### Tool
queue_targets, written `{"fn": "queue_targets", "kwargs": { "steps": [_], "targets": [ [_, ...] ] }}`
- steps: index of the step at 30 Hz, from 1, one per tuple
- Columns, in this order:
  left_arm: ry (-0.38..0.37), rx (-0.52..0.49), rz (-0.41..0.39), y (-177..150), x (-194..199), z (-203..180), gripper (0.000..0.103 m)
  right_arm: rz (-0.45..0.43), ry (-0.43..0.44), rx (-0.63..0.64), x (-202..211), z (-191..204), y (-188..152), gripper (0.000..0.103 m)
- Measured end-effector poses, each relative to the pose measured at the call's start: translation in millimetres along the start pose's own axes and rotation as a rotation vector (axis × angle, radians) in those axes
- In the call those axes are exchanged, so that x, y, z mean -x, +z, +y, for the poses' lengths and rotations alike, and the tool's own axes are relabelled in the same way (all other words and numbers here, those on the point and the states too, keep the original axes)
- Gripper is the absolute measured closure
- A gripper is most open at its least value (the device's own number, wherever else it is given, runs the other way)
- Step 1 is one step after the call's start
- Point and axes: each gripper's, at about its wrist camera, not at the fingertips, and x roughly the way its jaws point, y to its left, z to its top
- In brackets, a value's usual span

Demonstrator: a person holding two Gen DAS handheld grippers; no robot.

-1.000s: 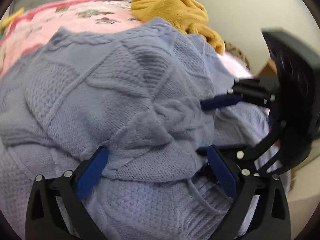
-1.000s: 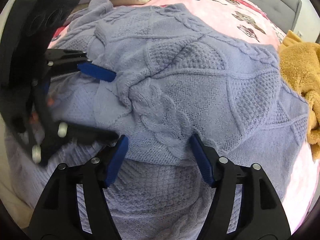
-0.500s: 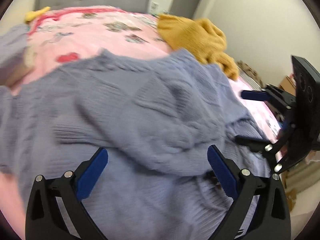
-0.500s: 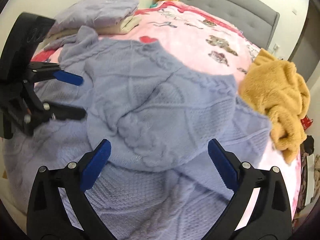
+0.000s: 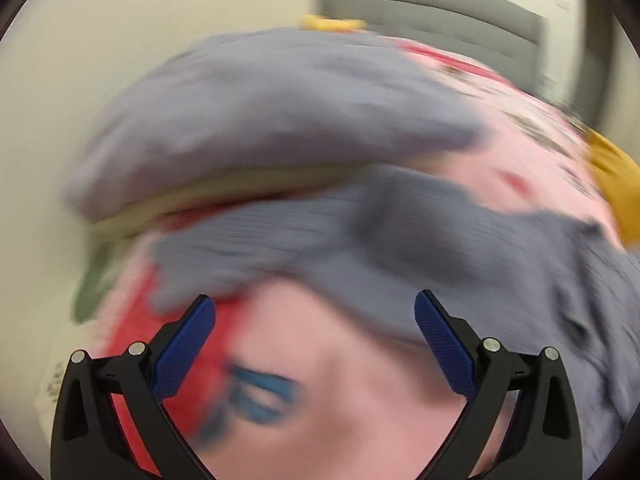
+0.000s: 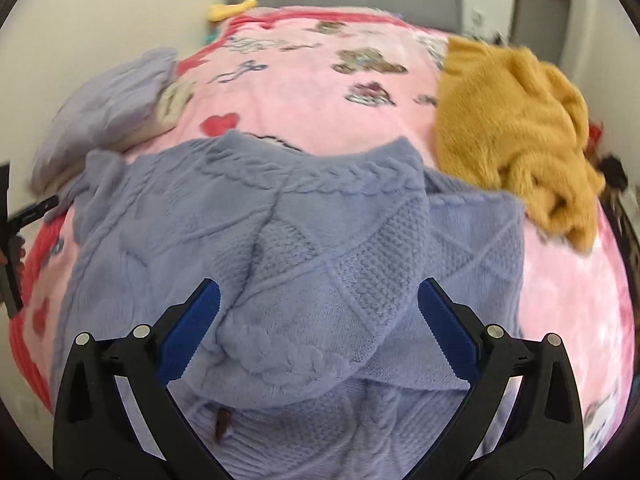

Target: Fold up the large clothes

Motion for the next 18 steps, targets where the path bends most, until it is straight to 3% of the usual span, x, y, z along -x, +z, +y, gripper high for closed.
{"fn": "queue_targets", "kwargs": {
  "steps": [3,5,11,14,18],
  "targets": [
    [0.058,-0.005,0.025,10,-23,44,0.005,0.015,-0.009,-0.042,-3,-3,3,0.008],
    [0.065,-0.083,0.058,14,-38,59,0.005,0.032,-0.005,-0.059,-6,-4,4,0.008],
    [0.010,-0.422,0.154,10,-64,51,0.005,0.082,-0.009,-0.075,-16,0,7,0.008],
    [-0.016,-0.533,0.197,5,-72,42,0.007,0.099,-0.005,-0.079,-20,5,9,0.008],
    [-0.043,-0.498,0.245,13,-87,49,0.044,0.109,0.007,-0.070,-22,11,9,0.008]
  ]
}}
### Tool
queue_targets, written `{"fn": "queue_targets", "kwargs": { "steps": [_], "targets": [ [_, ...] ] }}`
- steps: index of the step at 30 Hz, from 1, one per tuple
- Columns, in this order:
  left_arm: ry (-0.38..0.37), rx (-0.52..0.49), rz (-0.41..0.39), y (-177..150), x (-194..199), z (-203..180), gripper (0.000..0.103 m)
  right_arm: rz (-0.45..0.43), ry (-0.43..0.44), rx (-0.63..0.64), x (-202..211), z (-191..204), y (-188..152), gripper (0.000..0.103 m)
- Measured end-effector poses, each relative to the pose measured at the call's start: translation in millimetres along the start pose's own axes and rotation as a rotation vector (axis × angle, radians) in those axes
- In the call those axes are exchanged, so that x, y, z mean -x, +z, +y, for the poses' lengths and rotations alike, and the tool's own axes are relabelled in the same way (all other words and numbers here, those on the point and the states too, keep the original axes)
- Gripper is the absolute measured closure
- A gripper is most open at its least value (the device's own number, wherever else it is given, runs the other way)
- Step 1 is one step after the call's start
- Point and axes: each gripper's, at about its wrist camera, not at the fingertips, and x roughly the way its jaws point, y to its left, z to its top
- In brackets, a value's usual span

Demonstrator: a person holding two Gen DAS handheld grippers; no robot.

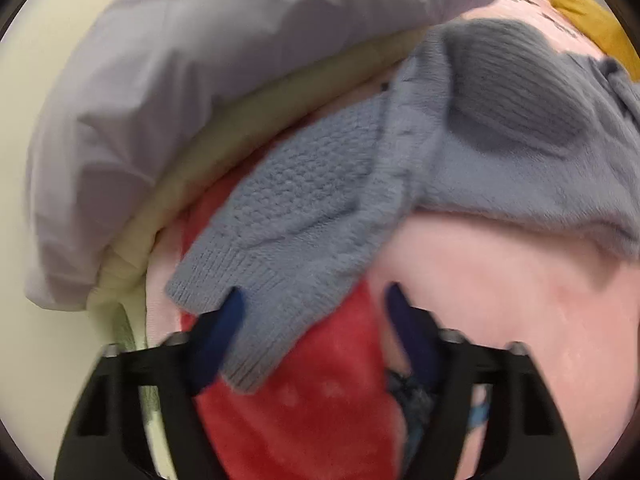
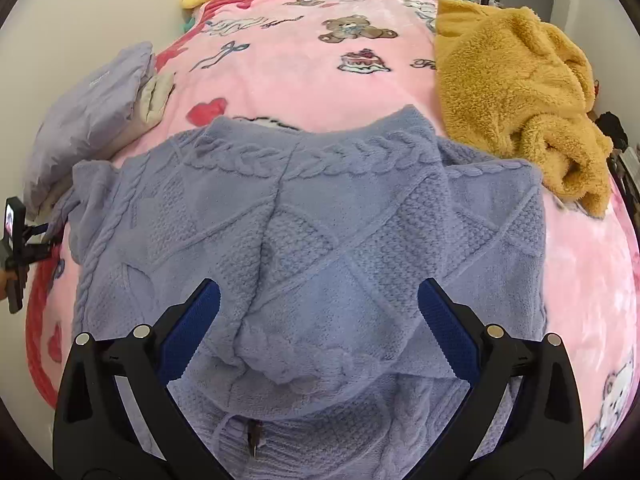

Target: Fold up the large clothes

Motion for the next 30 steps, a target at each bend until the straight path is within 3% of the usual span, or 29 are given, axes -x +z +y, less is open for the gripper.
{"fn": "queue_targets", "kwargs": {
  "steps": [4,6,7,12,16,20,25,27,30],
  "targets": [
    [-0.028,0.042,-0.004,9,-3,23,0.067,0.015,0.000,0.021,-1,3,-3,0.008],
    [-0.045,0.030,-0.009,15,-2,32,0.092,0.019,0.003,0.018,0,2,-5,0.008],
    [-0.046,0.015,-0.006,18,-1,31,0.095,0.024,0.007,0.013,0,1,-6,0.008],
    [-0.143,0.054,0.027,28,12,33,0.096,0.036,0.014,-0.026,2,-7,-11,0.008],
    [-0.159,0.155,-0.065,27,56,29,0.096,0.018,0.024,-0.051,9,-15,-14,0.008],
    [-0.252,0.259,-0.133,48,116,1,0.096,0.000,0.053,-0.090,17,-30,-16,0.008],
    [-0.451,0.359,-0.144,82,195,-47,0.096,-0.032,0.109,-0.173,24,-50,-20,0.008],
    [-0.580,0.428,-0.136,97,226,-66,0.096,-0.045,0.121,-0.193,27,-58,-23,0.008],
    [-0.689,0.412,-0.145,121,259,-109,0.097,-0.051,0.134,-0.210,33,-75,-25,0.008]
  ]
}}
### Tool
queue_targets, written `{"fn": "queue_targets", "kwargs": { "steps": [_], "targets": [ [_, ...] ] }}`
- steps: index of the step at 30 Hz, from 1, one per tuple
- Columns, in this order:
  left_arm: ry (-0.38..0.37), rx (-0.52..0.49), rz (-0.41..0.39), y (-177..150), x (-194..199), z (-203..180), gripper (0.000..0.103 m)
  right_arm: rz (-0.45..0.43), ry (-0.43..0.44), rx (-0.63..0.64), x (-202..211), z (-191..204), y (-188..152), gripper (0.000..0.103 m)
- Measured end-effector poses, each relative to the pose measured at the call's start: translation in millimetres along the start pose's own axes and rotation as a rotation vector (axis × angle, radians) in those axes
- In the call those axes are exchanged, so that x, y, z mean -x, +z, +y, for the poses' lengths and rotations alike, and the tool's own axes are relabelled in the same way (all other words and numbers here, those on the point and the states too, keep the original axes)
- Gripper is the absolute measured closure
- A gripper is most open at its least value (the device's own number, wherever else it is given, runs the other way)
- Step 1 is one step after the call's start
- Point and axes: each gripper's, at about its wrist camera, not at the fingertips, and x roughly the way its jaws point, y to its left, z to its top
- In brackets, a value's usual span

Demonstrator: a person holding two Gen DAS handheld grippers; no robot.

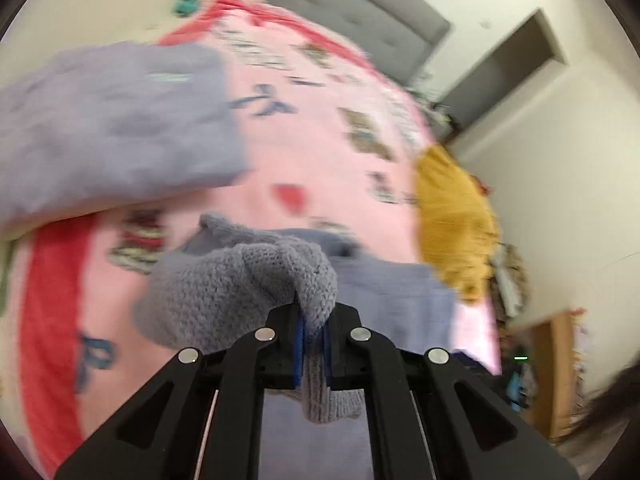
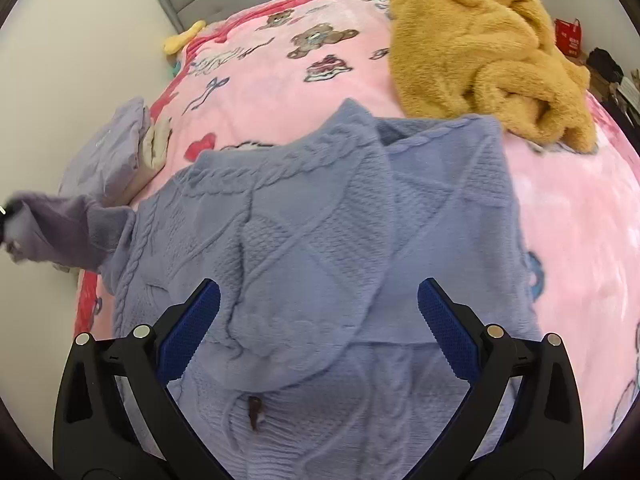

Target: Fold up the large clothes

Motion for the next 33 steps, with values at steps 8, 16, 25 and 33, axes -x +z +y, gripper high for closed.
{"fn": "queue_targets", "kwargs": {
  "steps": [8,16,25,33],
  "targets": [
    [-0.217,-0.111,0.157,-27,-122,-157,0.096,-0.015,-0.111,0.108,32,-52,2,0.008],
    [-0.228,0.108,0.285,-102,-273,-190,0.096,-0.005,-0.172,0.067,55,-108,-9,0.008],
    [-0.192,0.105,0.298,-149,-321,-180,0.074,0.029,-0.150,0.165,39,-115,-14,0.008],
    [-0.241,-0.067,0.297,-129,-289,-190,0.014,0.032,-0.088,0.296,23,-86,-9,0.008]
  ]
}}
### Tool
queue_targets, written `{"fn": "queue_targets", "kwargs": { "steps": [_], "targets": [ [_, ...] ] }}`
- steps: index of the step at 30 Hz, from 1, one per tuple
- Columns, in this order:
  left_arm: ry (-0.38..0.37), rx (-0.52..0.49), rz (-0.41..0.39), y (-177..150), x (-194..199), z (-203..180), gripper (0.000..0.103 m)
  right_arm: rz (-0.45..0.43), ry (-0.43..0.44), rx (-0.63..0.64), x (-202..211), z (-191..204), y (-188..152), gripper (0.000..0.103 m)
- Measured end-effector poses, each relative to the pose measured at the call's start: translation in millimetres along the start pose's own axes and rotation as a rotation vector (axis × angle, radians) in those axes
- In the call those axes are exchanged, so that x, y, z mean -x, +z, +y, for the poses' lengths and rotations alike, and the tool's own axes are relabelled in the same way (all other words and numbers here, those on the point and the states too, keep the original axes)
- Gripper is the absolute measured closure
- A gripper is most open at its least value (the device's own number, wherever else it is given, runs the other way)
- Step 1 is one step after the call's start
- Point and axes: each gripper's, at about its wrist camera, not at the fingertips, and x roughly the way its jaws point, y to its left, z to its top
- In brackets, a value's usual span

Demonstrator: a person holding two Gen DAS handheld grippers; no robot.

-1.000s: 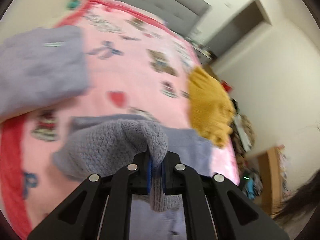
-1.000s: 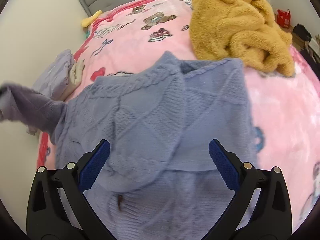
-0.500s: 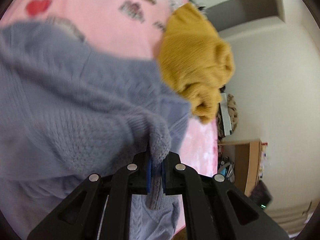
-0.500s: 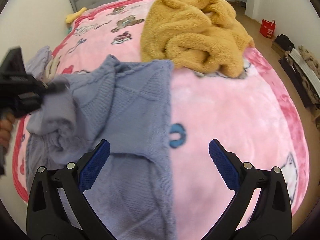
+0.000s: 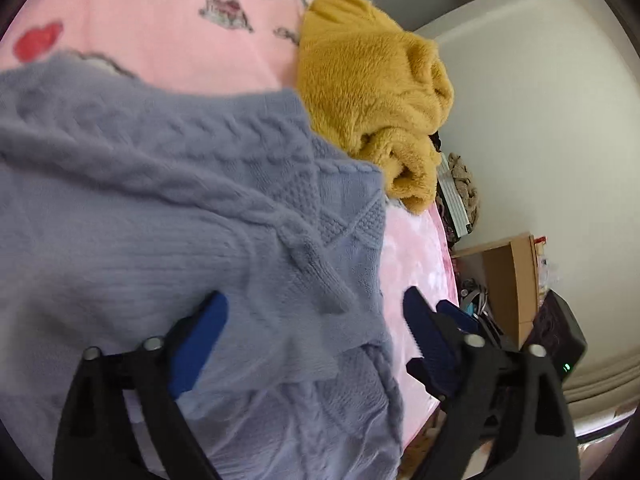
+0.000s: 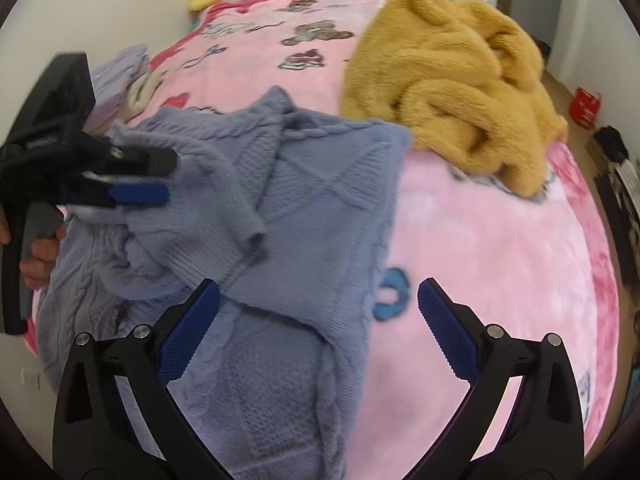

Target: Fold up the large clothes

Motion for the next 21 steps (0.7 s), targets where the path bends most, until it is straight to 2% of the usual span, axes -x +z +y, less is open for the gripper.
{"fn": "queue_targets", "kwargs": {
  "steps": [2,4,6,7,8,9,11,14,15,16,18,21],
  "targets": [
    [-0.016,-0.012,0.013,4,18,6,0.014,-0.001,0.033,0.014,-3,4,3,0.008],
    [0.045,-0.060,-0.002,6,39,16,0.012,-0.016,0.110,0.035,-7,8,8,0.008],
    [0.199,-0.137,-0.024,8,61,35,0.008,-0.024,0.210,0.046,-17,10,20,0.010],
    [0.300,-0.162,-0.026,9,70,51,0.008,-0.016,0.243,0.043,-23,11,25,0.015],
    [0.340,-0.169,-0.018,9,76,63,0.008,0.007,0.291,0.036,-33,12,32,0.027],
    [0.370,-0.162,-0.008,9,81,77,0.008,0.052,0.350,0.025,-48,12,40,0.034],
    [0.387,-0.111,0.004,8,94,109,0.008,0.093,0.387,0.028,-68,13,51,0.035],
    [0.403,-0.008,-0.012,2,110,150,0.008,0.097,0.375,0.065,-85,17,58,0.034],
    [0.397,0.004,-0.016,1,112,156,0.008,0.107,0.384,0.069,-90,18,59,0.037],
    [0.377,0.007,-0.020,-2,113,163,0.008,0.121,0.397,0.067,-95,18,59,0.043],
    [0.369,-0.018,-0.023,-9,112,170,0.008,0.153,0.443,0.057,-101,18,57,0.072],
    [0.412,-0.070,0.010,-12,99,173,0.007,0.202,0.447,0.023,-101,18,51,0.091]
  ]
}}
